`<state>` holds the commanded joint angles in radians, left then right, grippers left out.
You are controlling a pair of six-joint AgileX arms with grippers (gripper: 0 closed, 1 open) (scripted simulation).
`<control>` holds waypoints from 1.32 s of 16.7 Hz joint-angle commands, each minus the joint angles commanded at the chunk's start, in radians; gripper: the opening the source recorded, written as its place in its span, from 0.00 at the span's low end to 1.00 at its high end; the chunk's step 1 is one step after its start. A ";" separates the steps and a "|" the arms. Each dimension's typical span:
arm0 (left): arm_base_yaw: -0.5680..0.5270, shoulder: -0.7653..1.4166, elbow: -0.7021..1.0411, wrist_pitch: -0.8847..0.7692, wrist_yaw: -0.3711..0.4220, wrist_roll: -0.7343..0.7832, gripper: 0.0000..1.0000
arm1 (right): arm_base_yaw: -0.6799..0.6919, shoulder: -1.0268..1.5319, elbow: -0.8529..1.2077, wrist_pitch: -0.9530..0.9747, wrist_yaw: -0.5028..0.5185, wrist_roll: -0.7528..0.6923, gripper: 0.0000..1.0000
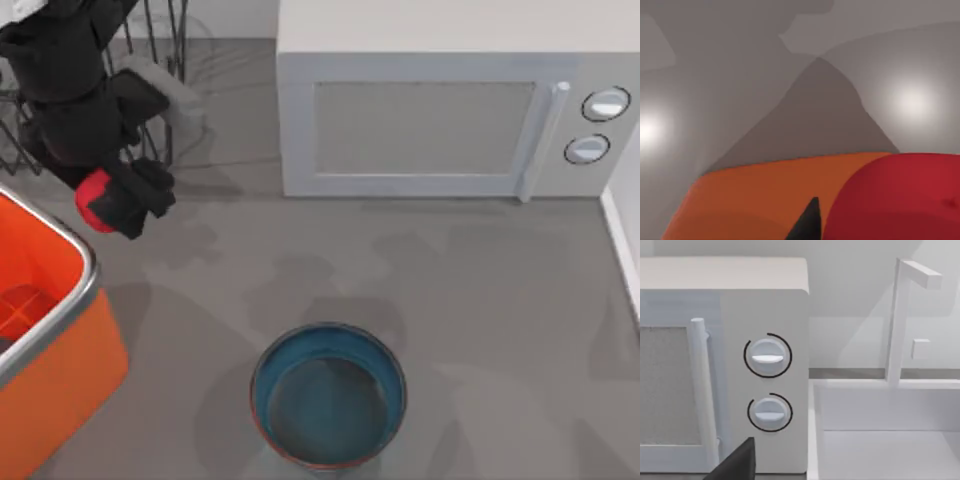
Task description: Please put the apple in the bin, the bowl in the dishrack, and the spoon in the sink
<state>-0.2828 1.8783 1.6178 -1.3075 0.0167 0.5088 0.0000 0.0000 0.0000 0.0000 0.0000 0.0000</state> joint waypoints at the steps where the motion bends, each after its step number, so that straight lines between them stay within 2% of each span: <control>1: 0.045 -0.053 -0.039 -0.005 0.002 -0.066 0.00 | 0.000 0.000 0.000 0.000 0.000 0.000 1.00; 5: 0.233 -0.266 -0.209 -0.027 0.009 -0.318 0.00 | 0.000 0.000 0.000 0.000 0.000 0.000 1.00; 8: 0.329 -0.363 -0.302 -0.045 0.015 -0.417 0.00 | 0.000 0.000 0.000 0.000 0.000 0.000 1.00; 15: 0.337 -0.371 -0.323 -0.028 0.018 -0.427 0.00 | 0.000 0.000 0.000 0.000 0.000 0.000 1.00; 22: 0.340 -0.351 -0.518 0.181 0.016 -0.431 0.00 | 0.000 0.000 0.000 0.000 0.000 0.000 1.00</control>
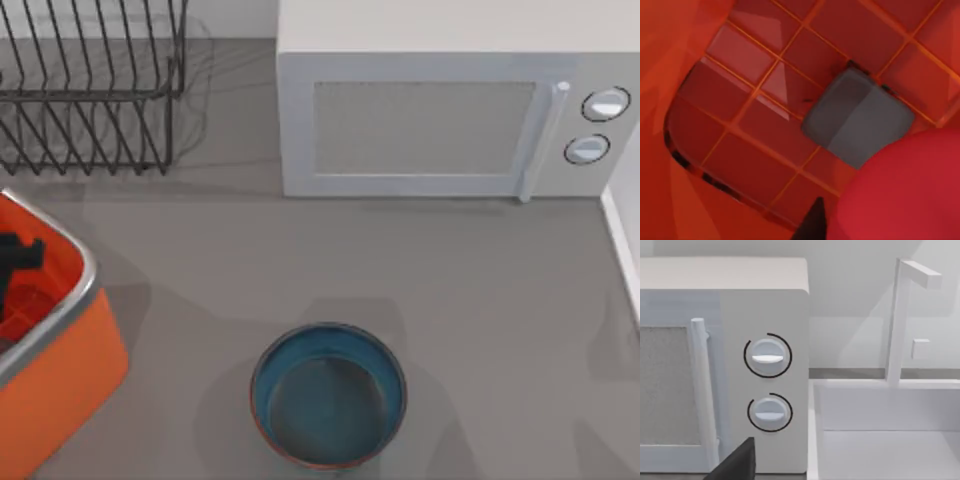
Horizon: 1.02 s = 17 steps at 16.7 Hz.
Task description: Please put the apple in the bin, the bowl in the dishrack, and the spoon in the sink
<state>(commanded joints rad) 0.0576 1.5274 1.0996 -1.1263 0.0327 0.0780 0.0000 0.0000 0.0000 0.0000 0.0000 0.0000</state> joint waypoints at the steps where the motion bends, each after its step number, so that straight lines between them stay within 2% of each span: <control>1: 0.000 0.003 -0.023 0.024 0.000 0.000 0.00 | 0.000 0.000 0.000 0.000 0.000 0.000 1.00; 6: 0.001 0.007 -0.046 0.050 0.000 -0.001 0.00 | 0.000 0.000 0.000 0.000 0.000 0.000 1.00; 17: 0.001 0.007 -0.046 0.050 0.000 -0.001 0.83 | 0.000 0.000 0.000 0.000 0.000 0.000 1.00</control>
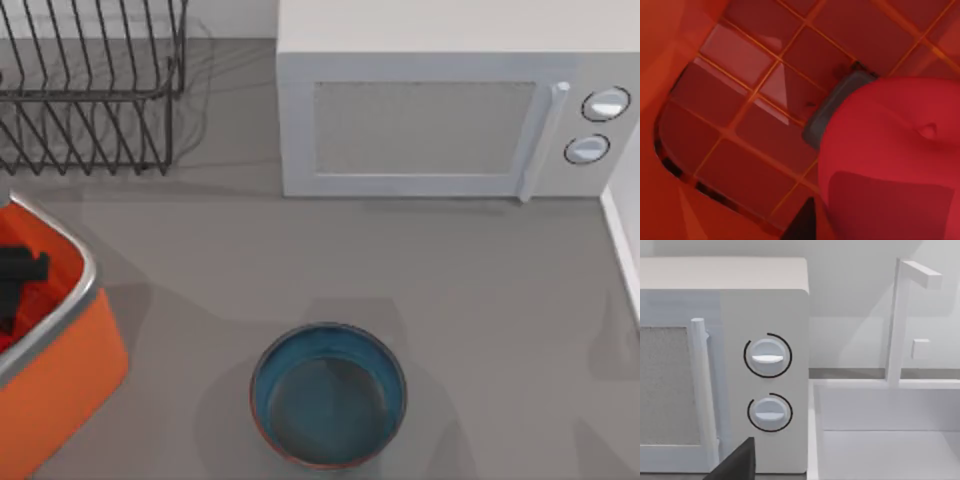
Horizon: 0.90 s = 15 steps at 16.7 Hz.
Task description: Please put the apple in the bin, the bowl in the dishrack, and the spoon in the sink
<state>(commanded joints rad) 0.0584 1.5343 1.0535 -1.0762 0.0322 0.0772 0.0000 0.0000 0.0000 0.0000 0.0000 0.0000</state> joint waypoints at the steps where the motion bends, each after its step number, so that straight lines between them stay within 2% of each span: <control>1: 0.000 0.000 0.000 0.000 0.000 0.000 0.90 | 0.000 0.000 0.000 0.000 0.000 0.000 1.00; 2: 0.000 0.000 0.000 0.000 0.000 0.000 0.98 | 0.000 0.000 0.000 0.000 0.000 0.000 1.00; 3: 0.000 0.000 0.000 0.000 0.000 0.000 1.00 | 0.000 0.000 0.000 0.000 0.000 0.000 1.00; 15: -0.003 -0.052 -0.044 0.044 -0.002 -0.003 1.00 | 0.000 0.000 0.000 0.000 0.000 0.000 1.00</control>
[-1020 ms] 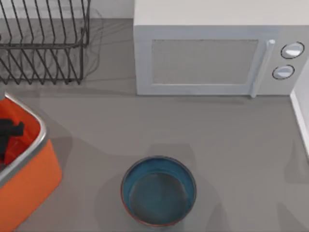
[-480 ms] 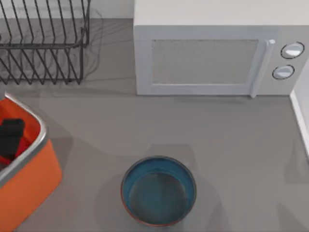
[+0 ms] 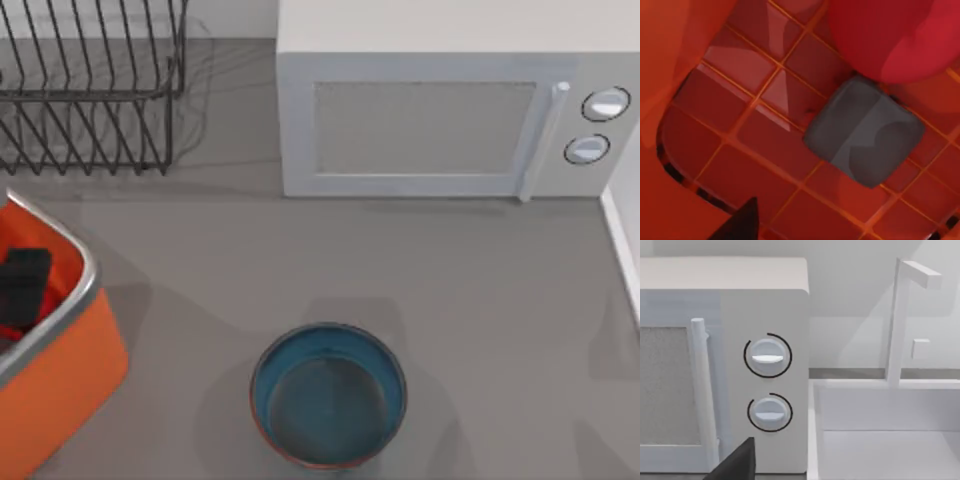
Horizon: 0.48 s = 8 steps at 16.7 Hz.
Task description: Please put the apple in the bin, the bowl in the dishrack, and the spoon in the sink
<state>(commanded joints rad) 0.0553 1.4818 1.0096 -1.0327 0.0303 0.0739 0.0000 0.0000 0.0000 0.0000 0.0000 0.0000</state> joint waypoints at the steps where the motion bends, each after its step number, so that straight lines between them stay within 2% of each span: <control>1: -0.002 -0.035 -0.028 0.029 -0.001 -0.002 1.00 | 0.000 0.000 0.000 0.000 0.000 0.000 1.00; 8: -0.019 -0.513 -0.347 0.355 -0.010 -0.025 1.00 | 0.000 0.000 0.000 0.000 0.000 0.000 1.00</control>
<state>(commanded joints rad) 0.0366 0.9693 0.6631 -0.6774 0.0205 0.0491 0.0000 0.0000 0.0000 0.0000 0.0000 0.0000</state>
